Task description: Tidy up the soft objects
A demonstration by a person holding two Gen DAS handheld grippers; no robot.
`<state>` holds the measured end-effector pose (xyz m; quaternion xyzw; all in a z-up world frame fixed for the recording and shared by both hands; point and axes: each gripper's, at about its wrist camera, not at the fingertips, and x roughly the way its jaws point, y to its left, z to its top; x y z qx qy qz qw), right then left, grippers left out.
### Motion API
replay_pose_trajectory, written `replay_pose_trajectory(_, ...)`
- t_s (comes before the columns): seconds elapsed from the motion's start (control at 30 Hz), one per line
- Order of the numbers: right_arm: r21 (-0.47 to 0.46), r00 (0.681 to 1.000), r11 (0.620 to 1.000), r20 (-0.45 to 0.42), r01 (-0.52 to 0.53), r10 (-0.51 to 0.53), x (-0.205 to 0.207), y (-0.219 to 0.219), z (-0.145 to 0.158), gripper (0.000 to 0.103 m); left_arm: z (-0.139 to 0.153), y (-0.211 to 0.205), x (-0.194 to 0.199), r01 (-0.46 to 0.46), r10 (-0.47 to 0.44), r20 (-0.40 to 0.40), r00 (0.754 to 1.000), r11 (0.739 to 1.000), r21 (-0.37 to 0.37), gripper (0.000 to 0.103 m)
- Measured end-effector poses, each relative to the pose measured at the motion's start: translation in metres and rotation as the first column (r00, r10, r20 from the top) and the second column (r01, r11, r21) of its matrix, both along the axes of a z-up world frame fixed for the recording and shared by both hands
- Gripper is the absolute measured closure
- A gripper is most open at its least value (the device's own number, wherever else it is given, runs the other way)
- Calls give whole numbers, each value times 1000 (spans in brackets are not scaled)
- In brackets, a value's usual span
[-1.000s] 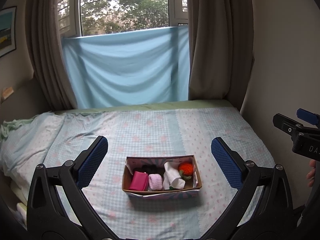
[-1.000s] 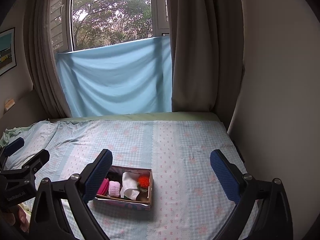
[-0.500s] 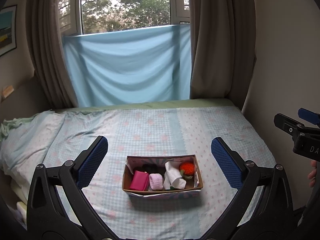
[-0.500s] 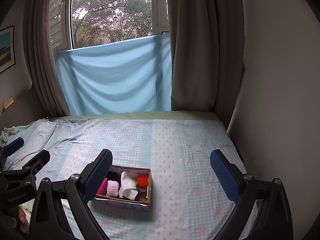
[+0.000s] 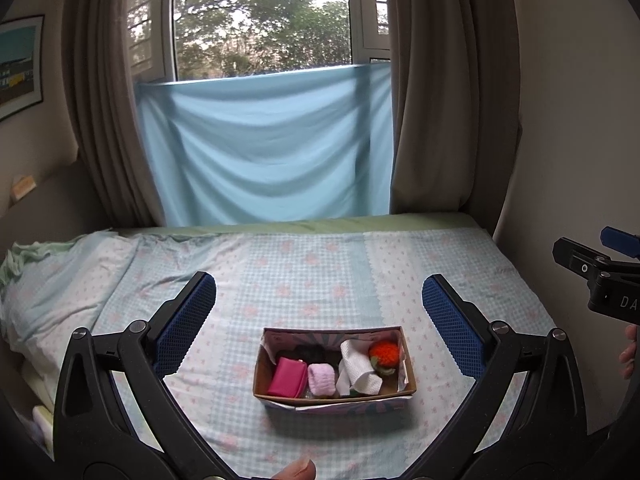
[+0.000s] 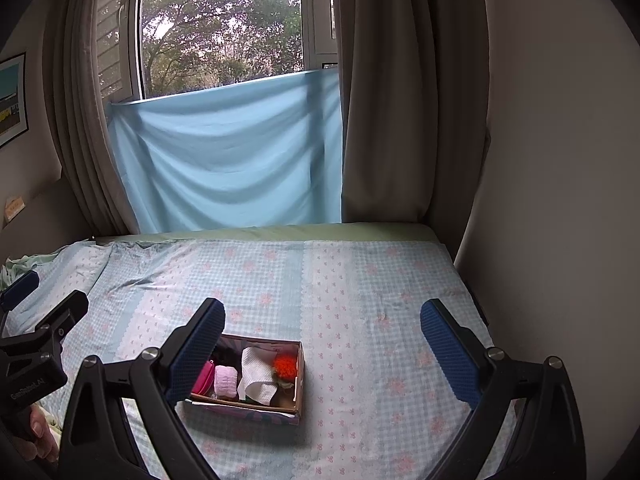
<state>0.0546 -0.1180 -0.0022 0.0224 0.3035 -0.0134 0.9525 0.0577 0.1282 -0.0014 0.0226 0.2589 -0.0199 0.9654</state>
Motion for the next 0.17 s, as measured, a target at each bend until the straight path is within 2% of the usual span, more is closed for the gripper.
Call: replay_pose_trajectory(0.17, 6, 1000, 1000, -21, 2, -2, 9, -1, -7, 6, -11, 3, 13, -7, 7, -37, 999, 1000, -6, 0)
